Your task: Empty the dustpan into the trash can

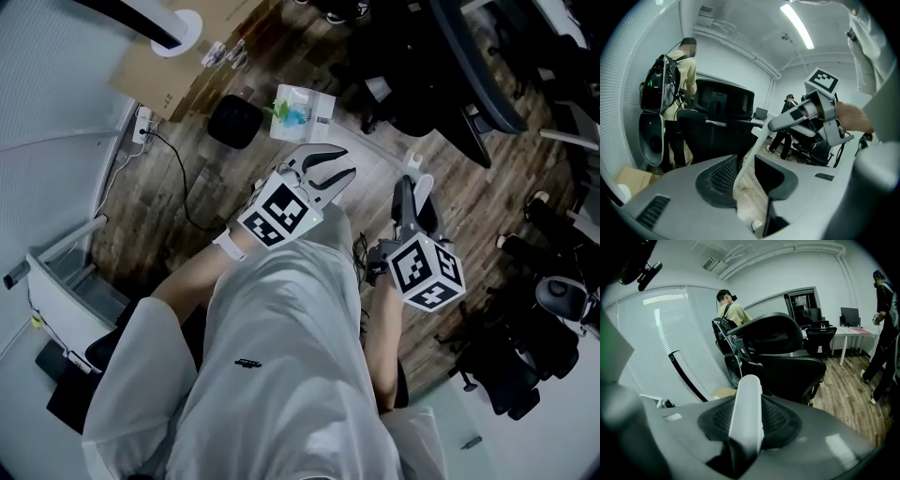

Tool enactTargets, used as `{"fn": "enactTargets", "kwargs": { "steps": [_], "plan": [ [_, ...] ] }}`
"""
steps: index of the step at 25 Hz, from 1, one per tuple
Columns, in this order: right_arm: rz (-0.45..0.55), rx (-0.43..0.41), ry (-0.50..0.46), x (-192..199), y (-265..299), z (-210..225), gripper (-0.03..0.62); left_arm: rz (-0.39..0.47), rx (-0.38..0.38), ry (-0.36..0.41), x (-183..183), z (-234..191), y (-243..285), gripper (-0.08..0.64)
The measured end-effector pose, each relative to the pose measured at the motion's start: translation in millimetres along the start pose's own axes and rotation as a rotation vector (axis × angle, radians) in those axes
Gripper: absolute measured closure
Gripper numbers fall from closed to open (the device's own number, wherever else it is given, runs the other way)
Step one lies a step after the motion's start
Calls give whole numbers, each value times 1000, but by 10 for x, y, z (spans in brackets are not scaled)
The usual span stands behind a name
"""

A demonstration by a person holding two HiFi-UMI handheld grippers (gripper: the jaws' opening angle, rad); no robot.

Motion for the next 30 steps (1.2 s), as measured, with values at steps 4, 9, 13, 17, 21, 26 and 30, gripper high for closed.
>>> {"fn": "enactTargets", "kwargs": {
  "steps": [4, 9, 13, 17, 21, 26, 30],
  "plan": [
    [8, -13, -2, -88, -65, -43, 460, -54, 53, 44, -32, 29, 269, 439],
    [19, -34, -15, -168, -112, -115, 460, -103, 115, 125, -47, 96, 556, 417],
    [28, -46, -23, -206, -111, -174, 459, -114, 131, 159, -60, 97, 712, 413],
    [33, -70, -30, -239, -121, -199, 457, -99, 122, 150, -159, 134, 826, 413],
    [37, -95, -40, -265, -141, -242, 456, -119, 131, 112, -264, 185, 885, 417],
    [54, -98, -59, -313, -218, -250, 456, -89, 105, 156, -312, 255, 858, 433],
    [72, -111, -82, -320, -232, -289, 454, -89, 102, 133, -353, 250, 824, 431]
  ]
}}
Point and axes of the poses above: the fingertips, and each gripper's own axes: y forward along the fingers, z to its right, x out of its underside, the point moved 7 cm from there along -y, backward along the fingers, and after that the axes turned 14 degrees about -y, right-handed, at the moved point
